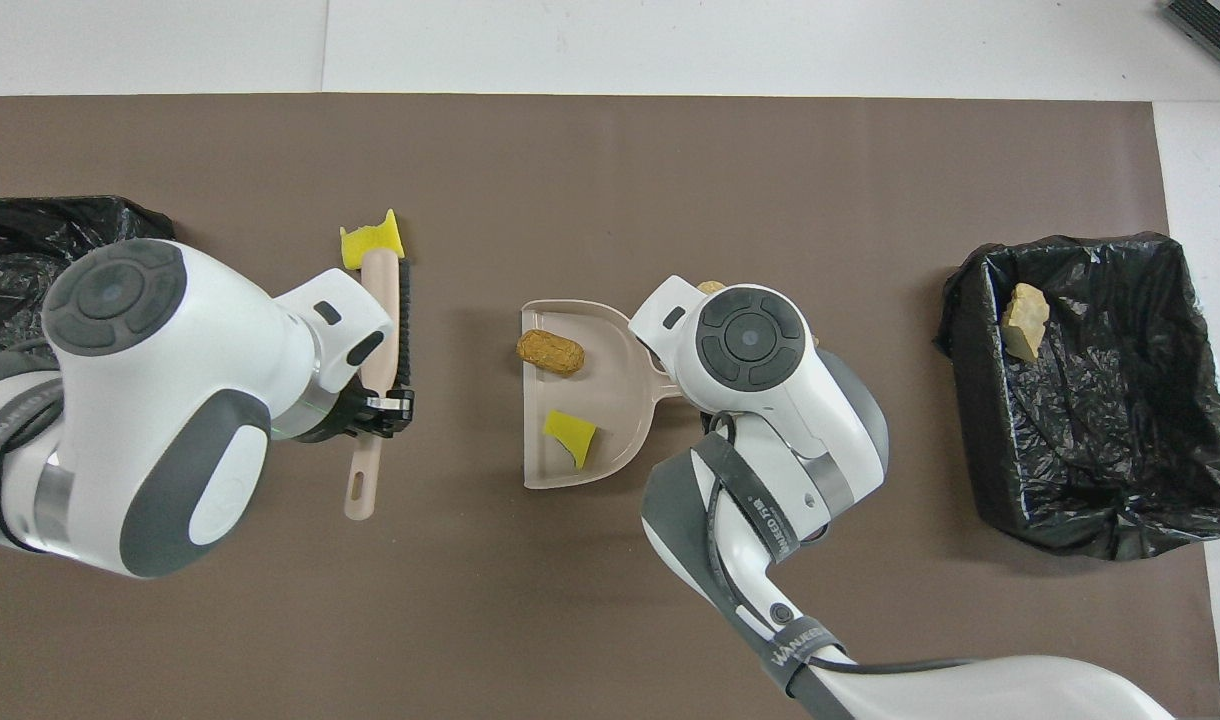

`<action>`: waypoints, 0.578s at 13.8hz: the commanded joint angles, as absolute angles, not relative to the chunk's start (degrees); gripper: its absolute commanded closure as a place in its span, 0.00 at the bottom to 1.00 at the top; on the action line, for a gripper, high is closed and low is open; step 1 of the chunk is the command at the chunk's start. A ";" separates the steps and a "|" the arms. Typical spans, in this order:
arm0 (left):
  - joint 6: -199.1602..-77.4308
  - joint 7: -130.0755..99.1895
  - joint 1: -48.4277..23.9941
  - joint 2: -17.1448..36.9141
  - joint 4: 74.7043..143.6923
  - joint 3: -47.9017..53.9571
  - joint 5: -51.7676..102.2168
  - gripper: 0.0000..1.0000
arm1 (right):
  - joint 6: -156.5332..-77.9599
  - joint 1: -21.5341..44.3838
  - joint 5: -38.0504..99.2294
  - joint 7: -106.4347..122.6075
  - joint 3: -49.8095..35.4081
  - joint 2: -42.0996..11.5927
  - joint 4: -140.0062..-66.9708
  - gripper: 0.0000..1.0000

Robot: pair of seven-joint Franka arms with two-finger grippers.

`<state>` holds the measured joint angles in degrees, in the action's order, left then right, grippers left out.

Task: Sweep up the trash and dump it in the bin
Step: 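Sweep the yellow and tan sponges into the dustpan with the left gripper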

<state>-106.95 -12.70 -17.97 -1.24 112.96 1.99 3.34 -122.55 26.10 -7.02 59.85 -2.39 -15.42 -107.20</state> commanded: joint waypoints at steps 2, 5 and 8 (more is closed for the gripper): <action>-111.87 1.48 -11.43 7.51 106.73 2.64 -7.89 1.00 | -122.26 25.66 -5.98 62.14 -2.81 -15.56 -107.05 1.00; -114.52 3.94 -8.37 16.77 98.80 2.72 -13.62 1.00 | -122.26 25.75 -5.98 61.96 -2.73 -15.56 -107.05 1.00; -117.24 8.08 -7.74 18.28 100.01 2.72 -13.45 1.00 | -122.08 25.75 -5.98 61.96 -2.72 -15.47 -107.14 1.00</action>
